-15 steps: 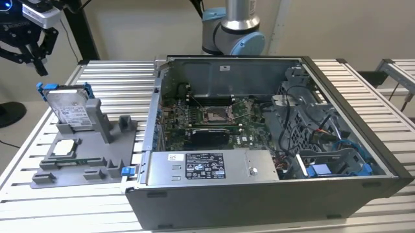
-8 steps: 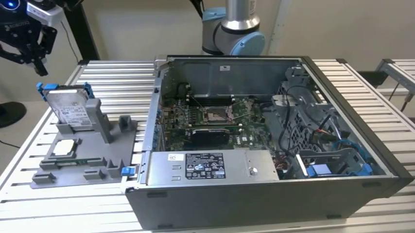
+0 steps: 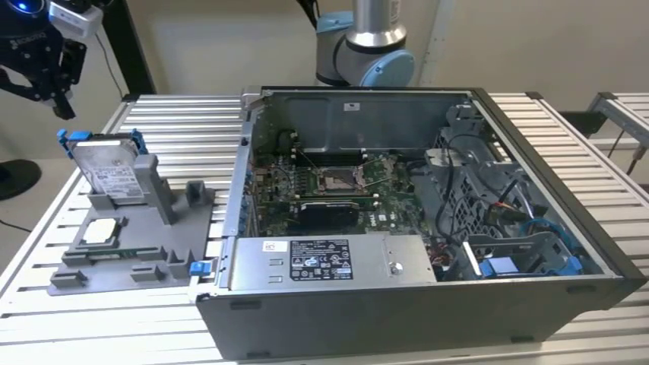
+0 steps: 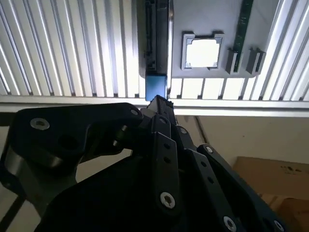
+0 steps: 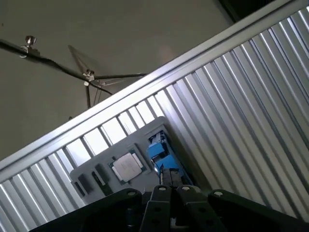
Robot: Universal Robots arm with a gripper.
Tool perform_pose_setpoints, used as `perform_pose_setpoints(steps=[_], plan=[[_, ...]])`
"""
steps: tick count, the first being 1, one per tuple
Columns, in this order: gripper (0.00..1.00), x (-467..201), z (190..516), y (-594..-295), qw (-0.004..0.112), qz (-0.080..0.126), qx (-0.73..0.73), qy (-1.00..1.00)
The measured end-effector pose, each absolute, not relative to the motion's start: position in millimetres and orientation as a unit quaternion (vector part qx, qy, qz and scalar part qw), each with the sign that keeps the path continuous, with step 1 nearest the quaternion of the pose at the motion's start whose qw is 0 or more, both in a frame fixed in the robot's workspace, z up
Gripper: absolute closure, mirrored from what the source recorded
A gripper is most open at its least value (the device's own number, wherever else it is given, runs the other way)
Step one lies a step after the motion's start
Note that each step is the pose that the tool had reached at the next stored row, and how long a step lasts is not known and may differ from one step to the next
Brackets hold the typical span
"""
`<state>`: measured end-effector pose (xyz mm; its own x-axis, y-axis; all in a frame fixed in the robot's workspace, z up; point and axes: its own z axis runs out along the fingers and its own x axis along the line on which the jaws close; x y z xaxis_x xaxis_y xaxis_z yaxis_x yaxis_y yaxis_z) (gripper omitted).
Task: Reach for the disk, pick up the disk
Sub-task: 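Pick up the disk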
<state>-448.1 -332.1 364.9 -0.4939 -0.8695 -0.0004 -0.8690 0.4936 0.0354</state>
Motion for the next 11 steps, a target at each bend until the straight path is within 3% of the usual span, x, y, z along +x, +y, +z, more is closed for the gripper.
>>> perform_pose_setpoints(steps=[11], plan=[[1.0,-447.7,364.7,-332.1,0.009,-0.015,0.546,-0.838]])
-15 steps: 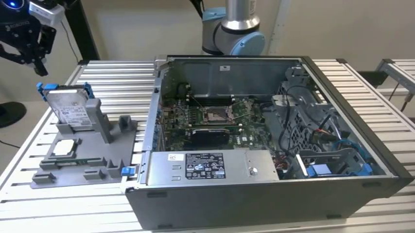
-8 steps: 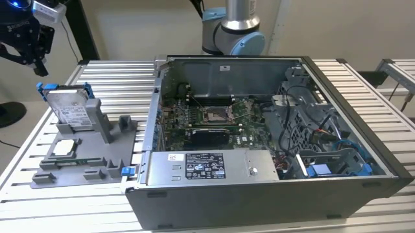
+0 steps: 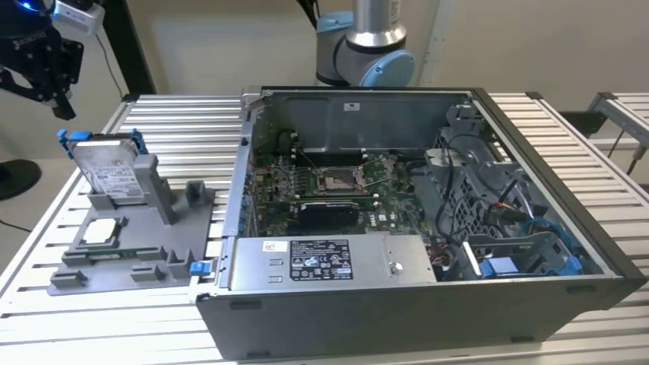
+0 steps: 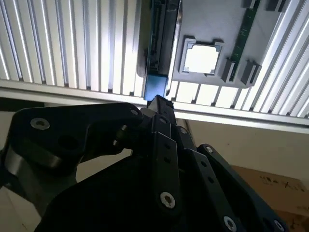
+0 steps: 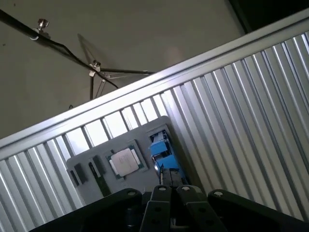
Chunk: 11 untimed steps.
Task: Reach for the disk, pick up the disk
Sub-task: 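Pick up the disk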
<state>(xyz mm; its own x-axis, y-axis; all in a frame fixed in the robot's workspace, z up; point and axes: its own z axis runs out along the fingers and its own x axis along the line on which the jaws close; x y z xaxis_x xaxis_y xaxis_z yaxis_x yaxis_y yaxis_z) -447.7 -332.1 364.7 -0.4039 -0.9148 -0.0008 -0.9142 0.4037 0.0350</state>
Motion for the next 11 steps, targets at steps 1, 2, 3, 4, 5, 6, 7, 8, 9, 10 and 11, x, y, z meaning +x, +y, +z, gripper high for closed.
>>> perform_pose_setpoints(steps=[1,2,3,4,5,6,7,8,9,10,11], plan=[[1.0,-447.6,364.6,-332.1,0.009,-0.015,0.546,-0.837],[1.0,-447.6,364.7,-332.1,0.009,-0.015,0.548,-0.837],[1.0,-447.6,364.6,-332.1,0.009,-0.015,0.55,-0.835],[1.0,-447.6,364.6,-332.1,0.009,-0.015,0.554,-0.832],[1.0,-447.6,364.7,-332.1,0.009,-0.015,0.56,-0.829],[1.0,-447.6,364.6,-332.2,0.01,-0.015,0.565,-0.825],[1.0,-447.6,364.6,-332.1,0.01,-0.015,0.57,-0.821],[1.0,-447.6,364.6,-332.1,0.01,-0.015,0.576,-0.817],[1.0,-447.5,364.7,-332.1,0.01,-0.014,0.583,-0.812],[1.0,-447.5,364.6,-332.1,0.01,-0.014,0.59,-0.808],[1.0,-447.5,364.7,-332.1,0.01,-0.014,0.596,-0.803]])
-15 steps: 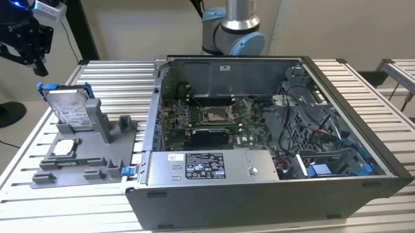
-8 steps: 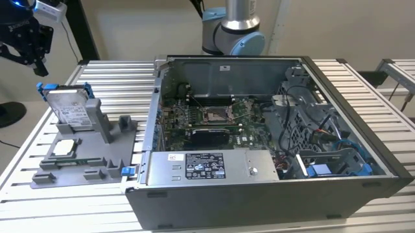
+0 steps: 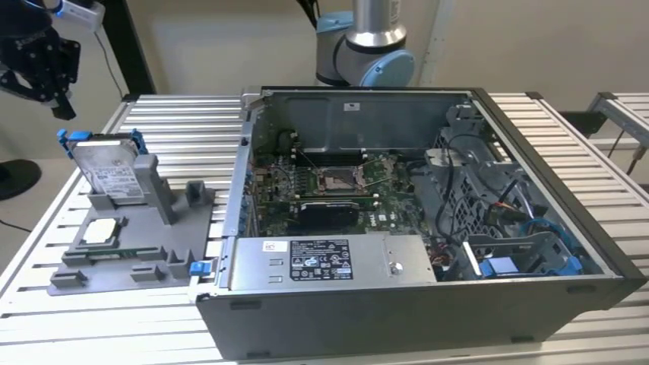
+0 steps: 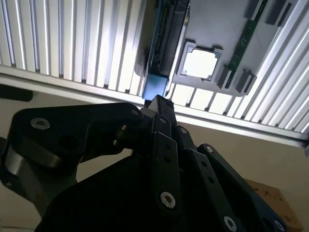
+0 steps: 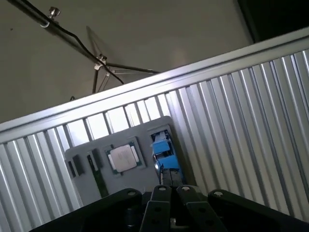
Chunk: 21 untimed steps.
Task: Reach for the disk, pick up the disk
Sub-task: 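Pick up the disk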
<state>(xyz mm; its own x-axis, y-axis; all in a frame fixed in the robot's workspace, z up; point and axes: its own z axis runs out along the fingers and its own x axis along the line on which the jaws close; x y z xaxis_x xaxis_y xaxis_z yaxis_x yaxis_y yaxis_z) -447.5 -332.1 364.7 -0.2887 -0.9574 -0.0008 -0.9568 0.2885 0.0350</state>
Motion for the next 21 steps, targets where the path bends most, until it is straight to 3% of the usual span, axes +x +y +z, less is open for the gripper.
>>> perform_pose_setpoints(steps=[21], plan=[[1.0,-439.5,364.6,-332.1,0.012,-0.013,0.701,-0.713]])
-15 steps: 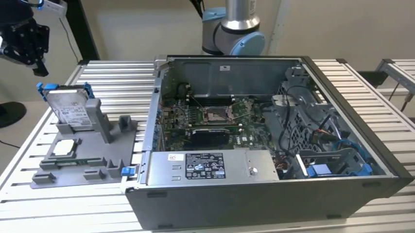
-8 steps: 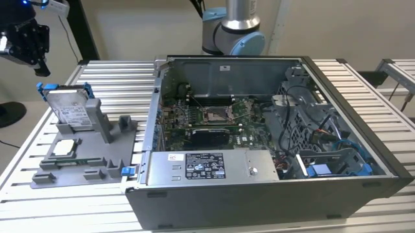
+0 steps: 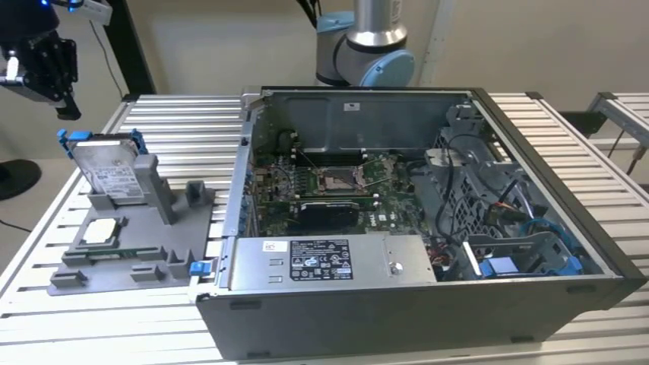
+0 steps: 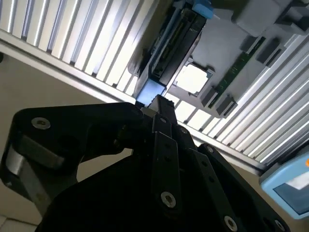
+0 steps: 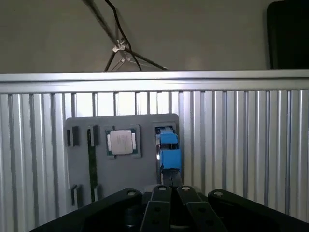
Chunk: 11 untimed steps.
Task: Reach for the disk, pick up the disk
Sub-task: 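Pick up the disk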
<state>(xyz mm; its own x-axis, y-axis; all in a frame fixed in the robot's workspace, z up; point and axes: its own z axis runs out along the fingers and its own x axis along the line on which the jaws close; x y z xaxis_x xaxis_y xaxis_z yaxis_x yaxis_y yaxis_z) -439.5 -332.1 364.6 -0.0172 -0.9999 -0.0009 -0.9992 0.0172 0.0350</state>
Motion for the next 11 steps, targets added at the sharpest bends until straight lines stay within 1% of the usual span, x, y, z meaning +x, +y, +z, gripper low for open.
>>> perform_pose_setpoints(steps=[11], plan=[[1.0,-438.3,362.4,-332.1,0.012,-0.013,0.71,-0.704]])
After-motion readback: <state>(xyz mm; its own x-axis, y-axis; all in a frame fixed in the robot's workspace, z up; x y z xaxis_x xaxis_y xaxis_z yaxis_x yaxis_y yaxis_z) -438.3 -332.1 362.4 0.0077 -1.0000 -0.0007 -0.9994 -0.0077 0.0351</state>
